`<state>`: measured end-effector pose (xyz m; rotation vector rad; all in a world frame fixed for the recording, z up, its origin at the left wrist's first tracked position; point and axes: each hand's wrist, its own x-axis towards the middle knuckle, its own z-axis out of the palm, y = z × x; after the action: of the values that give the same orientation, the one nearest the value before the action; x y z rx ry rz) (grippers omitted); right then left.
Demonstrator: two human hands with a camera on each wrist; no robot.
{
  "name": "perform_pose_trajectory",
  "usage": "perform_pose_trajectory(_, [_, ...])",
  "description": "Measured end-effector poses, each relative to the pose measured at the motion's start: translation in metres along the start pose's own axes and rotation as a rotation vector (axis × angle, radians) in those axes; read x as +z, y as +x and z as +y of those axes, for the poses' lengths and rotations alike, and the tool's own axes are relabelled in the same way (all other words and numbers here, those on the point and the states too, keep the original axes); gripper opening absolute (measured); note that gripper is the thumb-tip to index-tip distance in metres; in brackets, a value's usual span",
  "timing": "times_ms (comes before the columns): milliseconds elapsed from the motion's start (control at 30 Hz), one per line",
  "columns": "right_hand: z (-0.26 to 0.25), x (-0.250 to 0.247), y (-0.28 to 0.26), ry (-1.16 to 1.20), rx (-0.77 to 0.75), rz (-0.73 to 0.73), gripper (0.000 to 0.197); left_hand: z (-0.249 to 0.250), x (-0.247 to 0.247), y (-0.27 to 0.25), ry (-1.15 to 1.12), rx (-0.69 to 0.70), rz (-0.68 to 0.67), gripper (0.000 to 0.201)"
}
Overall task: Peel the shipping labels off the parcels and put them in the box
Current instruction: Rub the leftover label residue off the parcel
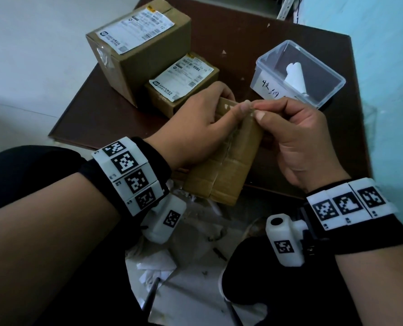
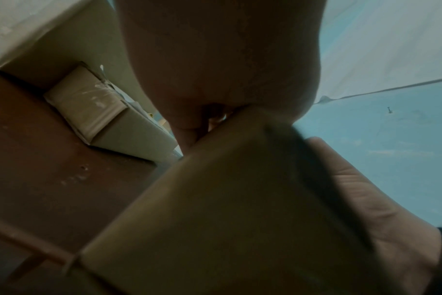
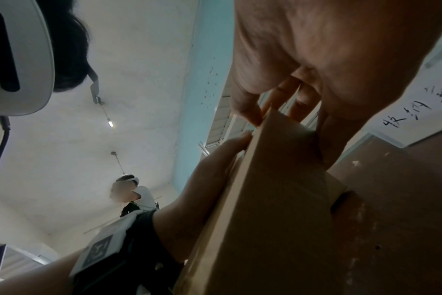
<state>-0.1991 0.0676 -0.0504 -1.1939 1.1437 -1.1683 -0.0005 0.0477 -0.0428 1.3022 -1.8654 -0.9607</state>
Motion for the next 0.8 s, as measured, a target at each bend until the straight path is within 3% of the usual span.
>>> perform_pose_trajectory(167, [0.001, 0.0022, 0.0001, 0.089, 0.036, 0.0, 0.015, -0.0014, -0.0019, -0.0021, 0.021, 0.041, -0.015, 0.032])
perform_pose_trajectory(500, [0.0006, -0.0018, 0.0008, 0.01, 0.009, 0.001, 0.016, 0.0001, -0.001, 0.001, 0.0, 0.009, -0.016, 0.031])
perform_pose_trajectory(667, [0.0043, 0.0027, 0.0005, -0.025, 0.013, 0.021, 0.011, -0.0011, -0.0054, -0.0007, -0.016, 0.014, -0.09, 0.017])
perform_pose_trajectory(800, [0.0011, 0.0028, -0.0009, -0.032, 0.008, 0.021, 0.015, 0.0006, -0.0048, -0.0018, -0.036, 0.016, -0.096, 0.024])
